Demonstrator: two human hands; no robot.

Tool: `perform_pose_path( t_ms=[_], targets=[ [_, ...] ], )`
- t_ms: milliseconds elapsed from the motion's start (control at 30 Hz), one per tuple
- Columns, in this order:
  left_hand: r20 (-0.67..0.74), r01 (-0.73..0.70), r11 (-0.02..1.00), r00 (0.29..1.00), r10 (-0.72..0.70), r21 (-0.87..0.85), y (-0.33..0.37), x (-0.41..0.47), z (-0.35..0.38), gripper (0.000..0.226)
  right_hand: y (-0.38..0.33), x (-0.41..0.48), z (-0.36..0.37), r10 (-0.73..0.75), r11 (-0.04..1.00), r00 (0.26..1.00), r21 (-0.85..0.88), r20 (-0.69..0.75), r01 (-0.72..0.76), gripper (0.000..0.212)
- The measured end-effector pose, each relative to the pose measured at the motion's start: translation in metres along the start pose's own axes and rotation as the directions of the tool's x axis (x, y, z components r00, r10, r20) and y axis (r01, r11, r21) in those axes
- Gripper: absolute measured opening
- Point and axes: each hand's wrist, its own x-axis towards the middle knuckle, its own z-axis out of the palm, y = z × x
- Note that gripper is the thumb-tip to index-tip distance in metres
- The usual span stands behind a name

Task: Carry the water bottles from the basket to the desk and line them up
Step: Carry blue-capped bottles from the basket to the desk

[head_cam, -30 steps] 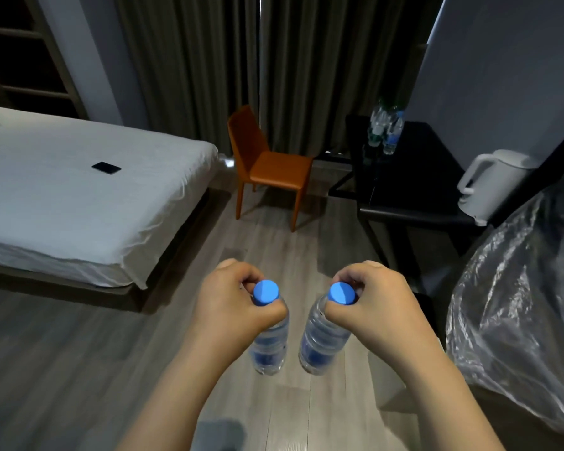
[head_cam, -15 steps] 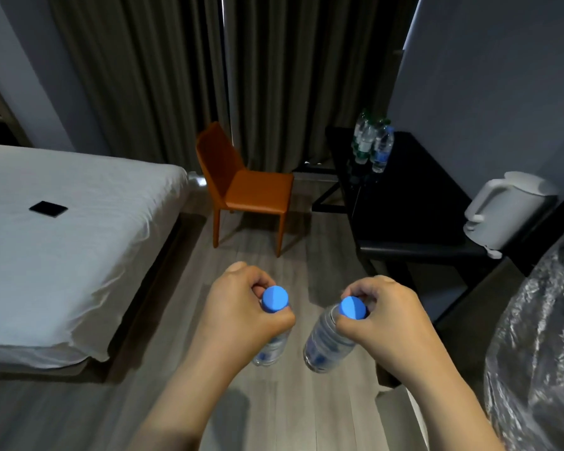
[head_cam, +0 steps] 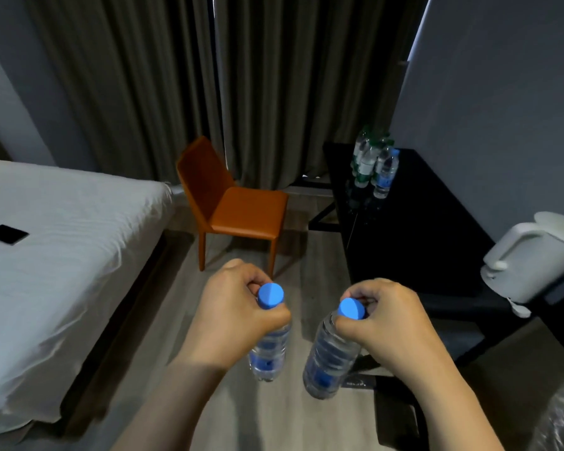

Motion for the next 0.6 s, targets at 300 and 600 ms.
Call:
perform_pose_path(
  t_ms=[300, 600],
  targets=[
    [-0.041, -0.023, 0.999, 0.999, 0.025, 0.038, 0.011, 0.093, 0.044, 0.019, 0.031, 0.103, -0.018, -0.028, 0.999, 0.999, 0.019, -0.035, 0.029, 0.020],
    [0.044, -0.129, 0.990, 0.991, 0.126, 0.055, -0.009, 0.202, 0.073, 0.019, 0.046, 0.203, -0.001, 0.085, 0.996, 0.995, 0.015, -0.054, -0.084, 0.019]
  ],
)
